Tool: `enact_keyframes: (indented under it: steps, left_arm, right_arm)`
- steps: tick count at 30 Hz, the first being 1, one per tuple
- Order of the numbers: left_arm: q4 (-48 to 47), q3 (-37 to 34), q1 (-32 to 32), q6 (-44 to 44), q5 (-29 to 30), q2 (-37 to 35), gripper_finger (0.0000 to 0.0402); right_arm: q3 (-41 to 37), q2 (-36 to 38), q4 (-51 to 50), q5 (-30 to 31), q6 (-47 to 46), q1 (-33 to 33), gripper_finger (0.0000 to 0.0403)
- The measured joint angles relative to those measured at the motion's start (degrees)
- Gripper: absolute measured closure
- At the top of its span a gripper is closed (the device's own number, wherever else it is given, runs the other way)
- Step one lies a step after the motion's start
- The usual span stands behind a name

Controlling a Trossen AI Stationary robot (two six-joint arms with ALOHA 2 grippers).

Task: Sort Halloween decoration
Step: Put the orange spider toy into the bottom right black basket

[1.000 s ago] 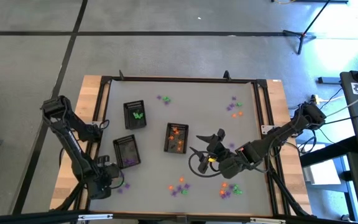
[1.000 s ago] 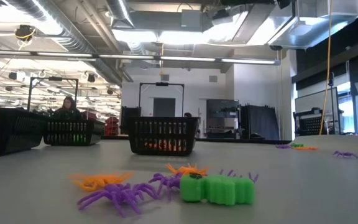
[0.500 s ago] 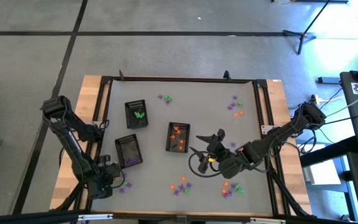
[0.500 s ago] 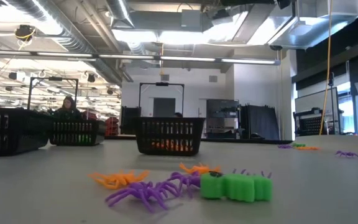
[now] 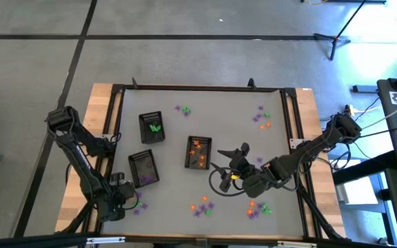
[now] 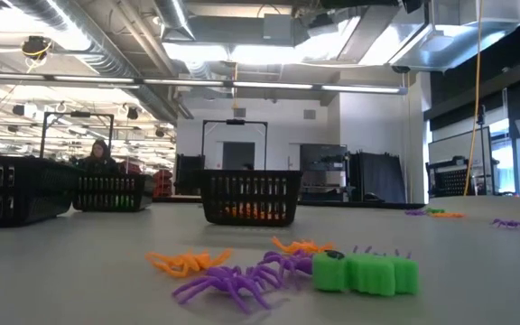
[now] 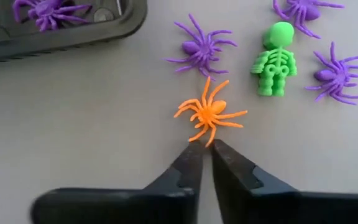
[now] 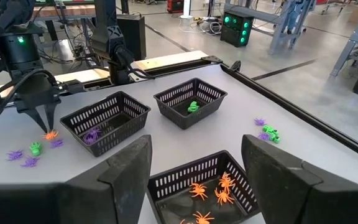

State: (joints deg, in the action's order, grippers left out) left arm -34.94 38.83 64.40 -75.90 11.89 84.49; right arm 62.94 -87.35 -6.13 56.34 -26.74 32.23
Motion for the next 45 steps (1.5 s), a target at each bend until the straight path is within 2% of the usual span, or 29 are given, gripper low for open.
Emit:
enact_keyframes:
  steps: [2,7,14,21,26,30,34,40,45]
  left_arm:
    - [0.22,0.0,-0.03,-0.03,-1.28,0.0,0.0396]
    - [-0.27,1.07,0.0,0.81,-3.27,0.02,0.0401]
    - [-4.82,6.0,0.0,3.0,-2.06,0.02,0.0401]
    - [-14.77,14.71,-0.33,8.17,1.8,0.02,0.0401]
    - [-20.33,20.21,-3.88,17.37,8.93,-0.01,0.0402]
    - [-18.73,21.79,-9.62,31.06,13.56,-0.04,0.0401]
    - [-12.74,22.12,-18.43,46.56,13.36,-0.04,0.0401]
    - [-2.49,22.12,-34.08,65.95,6.56,-0.04,0.0401]
    - [5.99,22.12,-46.12,75.41,-2.64,-0.04,0.0401]
  right_arm:
    - [-0.02,-0.02,0.01,0.0,0.0,0.0,0.0157]
    - [-0.02,-0.02,0.0,0.0,0.0,0.0,0.0157]
    - [-0.02,-0.04,0.0,0.0,0.0,0.0,0.0157]
    - [-0.02,-0.04,0.02,0.0,0.0,0.0,0.0157]
    - [-0.02,-0.06,0.45,0.01,0.0,-0.16,0.0157]
    - [-0.02,-0.07,0.46,0.0,0.0,-0.55,0.0157]
    - [-0.02,-0.07,0.43,-0.02,0.0,-0.8,0.0157]
    - [-0.02,-0.07,0.17,0.24,0.0,-0.79,0.0157]
    - [-0.02,-0.07,0.02,0.28,0.0,-0.79,0.0157]
